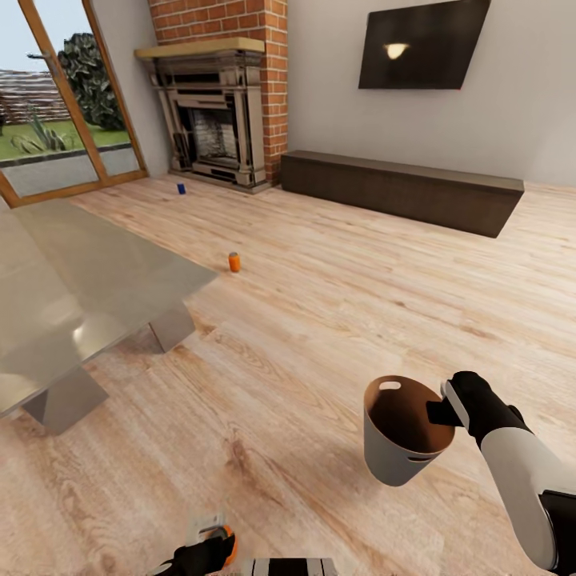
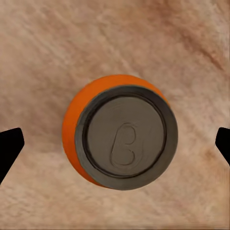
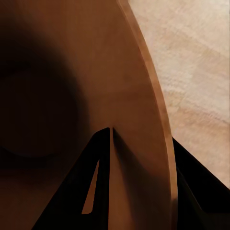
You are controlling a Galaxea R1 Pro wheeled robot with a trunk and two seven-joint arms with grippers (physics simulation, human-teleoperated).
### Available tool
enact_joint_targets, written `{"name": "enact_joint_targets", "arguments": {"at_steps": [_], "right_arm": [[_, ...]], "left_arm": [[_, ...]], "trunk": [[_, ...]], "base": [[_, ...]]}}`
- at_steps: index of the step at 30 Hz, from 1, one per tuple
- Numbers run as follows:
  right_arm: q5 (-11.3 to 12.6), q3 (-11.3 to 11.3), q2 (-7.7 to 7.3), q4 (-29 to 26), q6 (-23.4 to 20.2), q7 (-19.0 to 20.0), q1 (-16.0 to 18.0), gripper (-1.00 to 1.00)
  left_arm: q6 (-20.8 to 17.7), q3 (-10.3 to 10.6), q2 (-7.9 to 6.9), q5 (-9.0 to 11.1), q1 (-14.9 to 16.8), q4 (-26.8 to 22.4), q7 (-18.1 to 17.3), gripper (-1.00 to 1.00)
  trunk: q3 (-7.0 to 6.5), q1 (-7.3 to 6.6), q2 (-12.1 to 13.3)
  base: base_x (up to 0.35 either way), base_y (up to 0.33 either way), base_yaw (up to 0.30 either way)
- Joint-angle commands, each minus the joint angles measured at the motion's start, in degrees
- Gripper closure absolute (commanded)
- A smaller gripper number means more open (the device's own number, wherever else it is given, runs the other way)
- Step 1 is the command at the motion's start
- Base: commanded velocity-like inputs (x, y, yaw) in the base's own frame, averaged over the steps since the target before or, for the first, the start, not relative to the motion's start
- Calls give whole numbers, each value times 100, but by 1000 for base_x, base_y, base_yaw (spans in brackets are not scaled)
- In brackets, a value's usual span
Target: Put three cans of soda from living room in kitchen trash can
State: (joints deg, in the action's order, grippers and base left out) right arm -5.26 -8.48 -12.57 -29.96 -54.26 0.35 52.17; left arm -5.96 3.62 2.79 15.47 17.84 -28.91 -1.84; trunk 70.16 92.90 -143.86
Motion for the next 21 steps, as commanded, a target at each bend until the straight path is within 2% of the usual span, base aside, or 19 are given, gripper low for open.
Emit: {"name": "enact_joint_targets", "arguments": {"at_steps": [1, 21], "right_arm": [[60, -5, 0, -1, 2, 26, 4, 100], [60, -5, 0, -1, 3, 26, 4, 100]], "left_arm": [[0, 0, 2, -2, 0, 0, -2, -100], [31, 13, 20, -41, 0, -234, -4, -100]], "trunk": [[22, 2, -2], [44, 4, -4]], "base": [[0, 0, 0], [0, 0, 0]]}}
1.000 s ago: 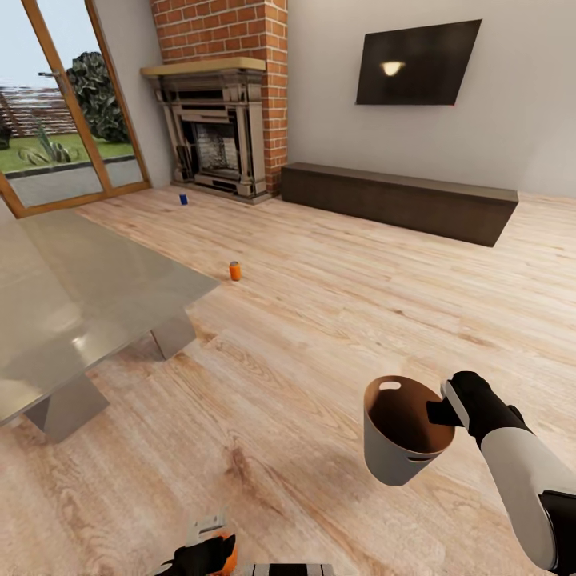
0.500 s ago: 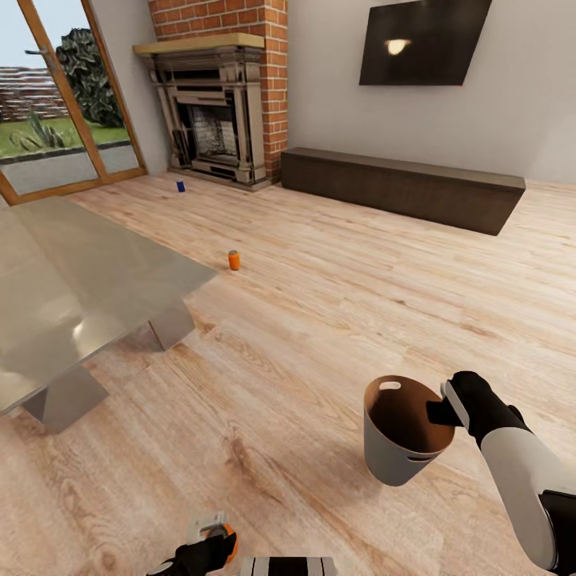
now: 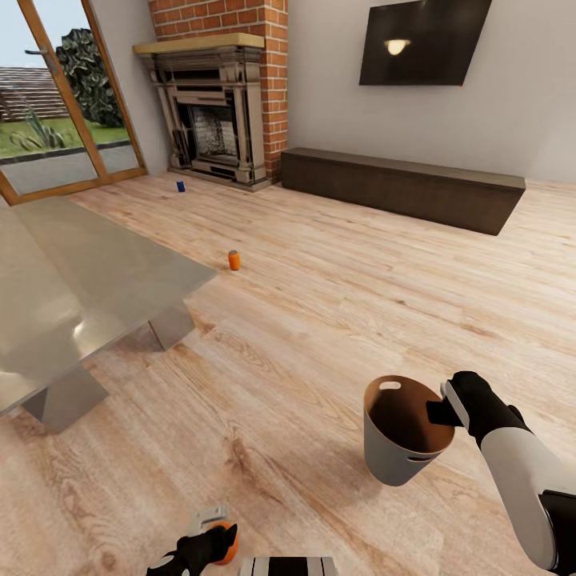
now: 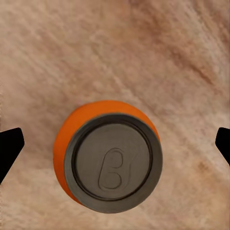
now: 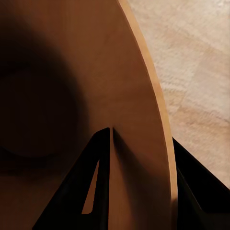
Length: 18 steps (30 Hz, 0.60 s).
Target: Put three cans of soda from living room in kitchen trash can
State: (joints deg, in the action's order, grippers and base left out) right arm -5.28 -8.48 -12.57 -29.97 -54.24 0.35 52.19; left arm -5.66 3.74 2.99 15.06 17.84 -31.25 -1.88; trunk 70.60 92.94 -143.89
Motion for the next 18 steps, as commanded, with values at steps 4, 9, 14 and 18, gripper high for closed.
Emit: {"name": "enact_joint_targets", "arguments": {"at_steps": [4, 9, 14, 18], "right_arm": [[63, -5, 0, 0, 2, 24, 2, 100], [63, -5, 0, 0, 2, 20, 2, 100], [63, -4, 0, 0, 2, 23, 2, 100], [63, -3, 0, 0, 2, 23, 2, 100]], "left_arm": [[9, 3, -2, -2, 0, -3, -1, -100], [20, 4, -5, -10, 0, -1, -1, -100], [21, 4, -1, -12, 0, -2, 2, -100], [23, 4, -1, -12, 0, -4, -1, -100]], "trunk": [[0, -1, 0], [0, -1, 0], [88, 10, -6], [132, 15, -8]], "base": [[0, 0, 0], [0, 0, 0], [0, 0, 0], [0, 0, 0]]}}
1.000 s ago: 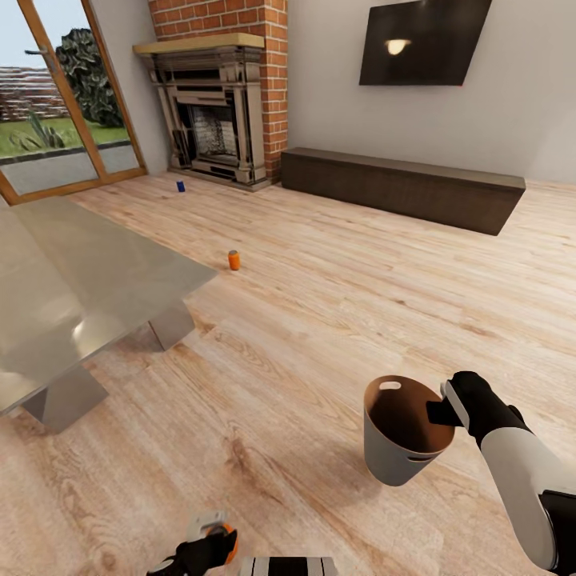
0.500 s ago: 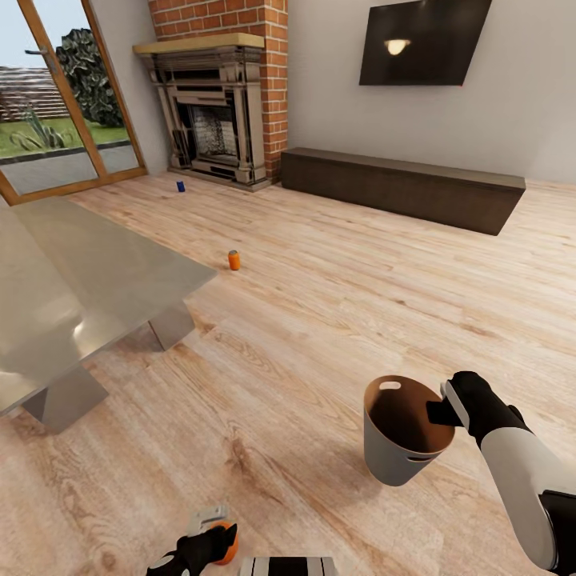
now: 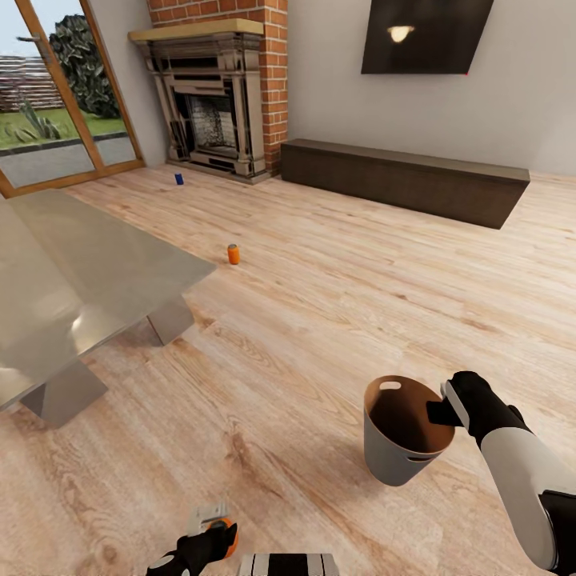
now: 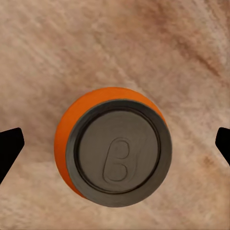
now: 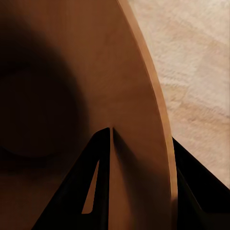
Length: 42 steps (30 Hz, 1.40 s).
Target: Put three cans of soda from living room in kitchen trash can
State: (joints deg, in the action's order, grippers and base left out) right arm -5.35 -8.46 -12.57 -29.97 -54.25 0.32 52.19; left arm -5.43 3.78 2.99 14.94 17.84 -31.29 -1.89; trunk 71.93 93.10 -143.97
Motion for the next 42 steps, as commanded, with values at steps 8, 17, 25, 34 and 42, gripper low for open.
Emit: {"name": "enact_joint_targets", "arguments": {"at_steps": [8, 17, 25, 34, 42], "right_arm": [[64, -4, 1, -4, 2, 28, 2, 100], [84, -15, -2, -957, -75, 61, -30, 100], [136, -11, 7, -2952, -575, 84, -792, 100], [147, -15, 13, -3478, -575, 91, -1025, 100], [148, -16, 18, -3497, -575, 91, -1034, 100]], "left_arm": [[15, 0, 0, 0, 0, -8, -6, -100], [16, 4, 0, 0, 0, -9, -4, -100], [16, 1, 0, 0, 0, -9, -4, -100], [16, 0, 0, 0, 0, -9, -6, -100], [38, 3, 0, 0, 0, -9, -21, -100]], "trunk": [[0, 0, 0], [0, 0, 0], [0, 0, 0], [88, 10, -6], [110, 12, -7]], "base": [[0, 0, 0], [0, 0, 0], [0, 0, 0], [0, 0, 0], [0, 0, 0]]}}
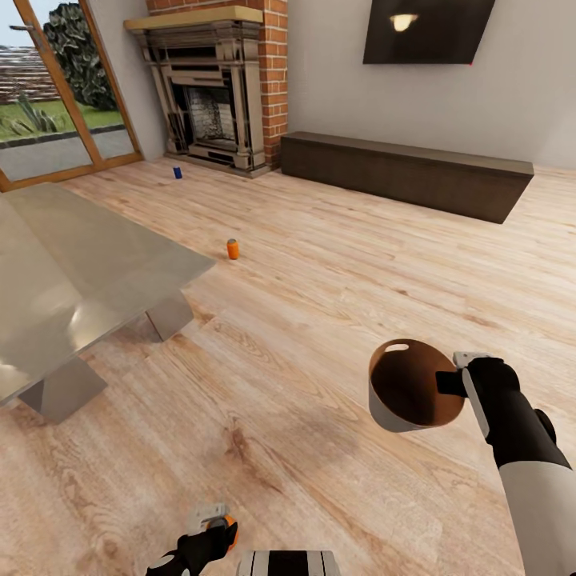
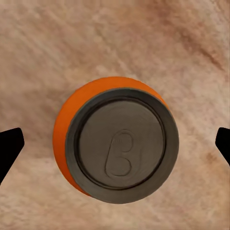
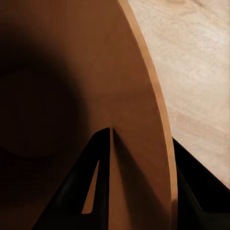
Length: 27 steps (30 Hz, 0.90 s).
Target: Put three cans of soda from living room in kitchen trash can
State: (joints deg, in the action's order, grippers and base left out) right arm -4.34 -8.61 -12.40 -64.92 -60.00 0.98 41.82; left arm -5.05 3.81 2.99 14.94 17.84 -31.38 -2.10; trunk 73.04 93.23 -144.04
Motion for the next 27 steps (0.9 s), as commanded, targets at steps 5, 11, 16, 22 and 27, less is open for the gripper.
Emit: {"name": "enact_joint_targets", "arguments": {"at_steps": [5, 11, 16, 22, 27], "right_arm": [[47, 1, 1, -2, 0, 25, 1, 100], [47, 0, 1, -3, 0, 25, 1, 100], [47, 6, 1, -3, 0, 24, 1, 100], [47, 7, 1, 5, 0, 25, 1, 100], [47, 3, 1, 6, 0, 25, 1, 100]], "left_arm": [[4, 0, 0, 0, 0, 0, -3, -100], [10, -2, 0, 0, 0, -14, -7, -100], [12, -3, 2, 0, -1, -76, -9, -100], [13, -3, 1, 0, -6, -130, -4, -100], [13, -2, -4, 0, -8, -141, -1, -100]], "trunk": [[88, 10, -6], [88, 10, -6], [88, 10, -6], [88, 10, -6], [88, 10, -6]], "base": [[0, 0, 0], [0, 0, 0], [0, 0, 0], [0, 0, 0], [0, 0, 0]]}}
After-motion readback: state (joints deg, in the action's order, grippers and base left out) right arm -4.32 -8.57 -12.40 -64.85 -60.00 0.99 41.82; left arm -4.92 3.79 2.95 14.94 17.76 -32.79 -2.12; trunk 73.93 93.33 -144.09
